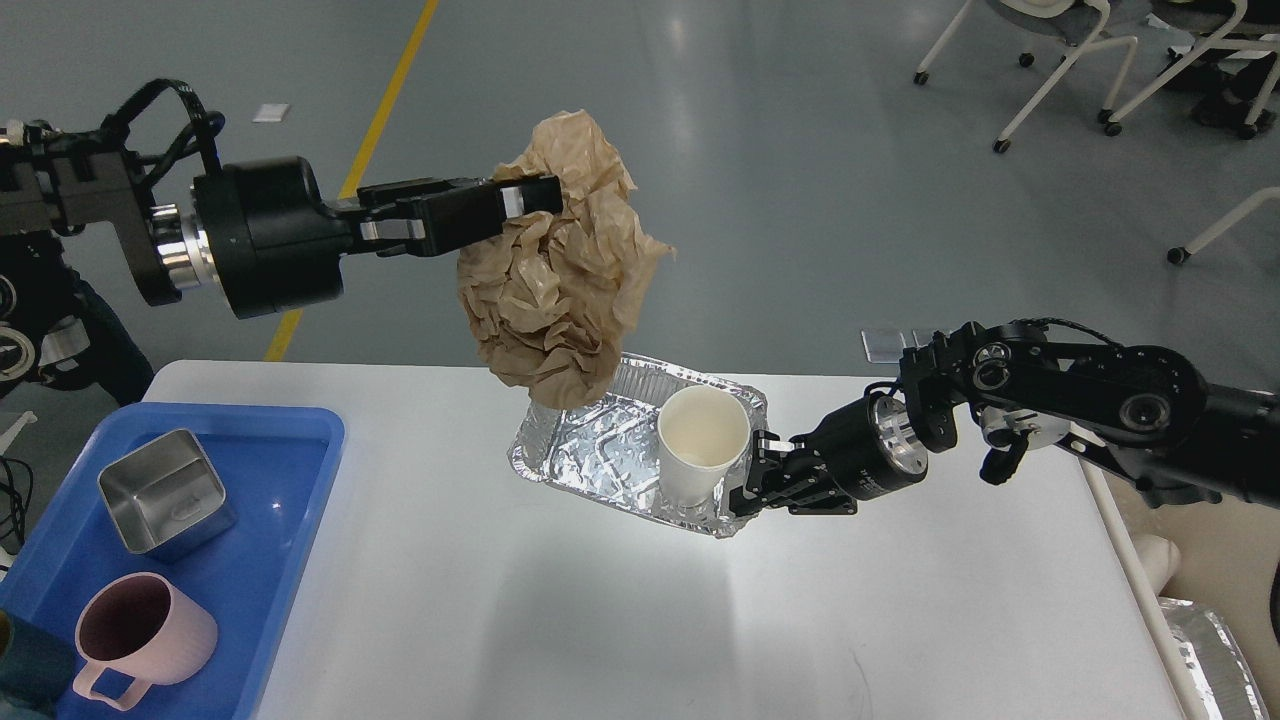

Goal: Tidy desktop
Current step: 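Lift the brown paper and drop it into the foil tray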

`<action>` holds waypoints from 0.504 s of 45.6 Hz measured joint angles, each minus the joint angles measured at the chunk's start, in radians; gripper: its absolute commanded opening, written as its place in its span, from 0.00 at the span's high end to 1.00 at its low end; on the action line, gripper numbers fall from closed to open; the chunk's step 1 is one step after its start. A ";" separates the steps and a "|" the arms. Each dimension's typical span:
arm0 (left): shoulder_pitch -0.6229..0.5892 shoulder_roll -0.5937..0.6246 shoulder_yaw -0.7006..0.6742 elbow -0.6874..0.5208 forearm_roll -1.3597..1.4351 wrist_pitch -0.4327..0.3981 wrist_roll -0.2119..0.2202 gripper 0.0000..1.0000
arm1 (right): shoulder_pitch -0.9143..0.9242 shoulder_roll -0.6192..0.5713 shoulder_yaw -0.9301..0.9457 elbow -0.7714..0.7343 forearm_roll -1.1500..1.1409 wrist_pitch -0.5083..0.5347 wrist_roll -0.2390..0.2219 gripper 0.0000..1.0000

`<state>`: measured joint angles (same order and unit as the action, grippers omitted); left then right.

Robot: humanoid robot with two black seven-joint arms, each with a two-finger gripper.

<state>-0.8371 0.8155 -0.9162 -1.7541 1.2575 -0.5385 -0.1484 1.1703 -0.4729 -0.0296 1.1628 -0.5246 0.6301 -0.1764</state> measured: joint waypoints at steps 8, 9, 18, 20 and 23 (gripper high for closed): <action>-0.012 0.001 0.013 0.023 -0.001 -0.001 0.024 0.95 | 0.001 -0.006 0.001 0.002 0.000 0.000 0.000 1.00; -0.010 -0.001 0.015 0.032 -0.001 -0.001 0.032 0.95 | 0.001 -0.007 0.001 0.003 0.000 0.000 0.000 1.00; 0.026 -0.024 0.052 0.163 0.005 0.001 0.075 0.95 | 0.003 -0.007 0.003 0.003 0.001 0.000 0.000 1.00; 0.031 -0.034 0.072 0.185 0.008 0.004 0.075 0.95 | 0.003 -0.007 0.003 0.003 0.001 0.000 0.000 1.00; 0.034 -0.057 0.096 0.212 0.011 0.011 0.076 0.95 | 0.005 -0.006 0.003 0.003 0.001 0.000 0.000 1.00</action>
<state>-0.8029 0.7586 -0.8205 -1.5421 1.2687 -0.5275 -0.0726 1.1748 -0.4792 -0.0264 1.1659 -0.5234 0.6301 -0.1764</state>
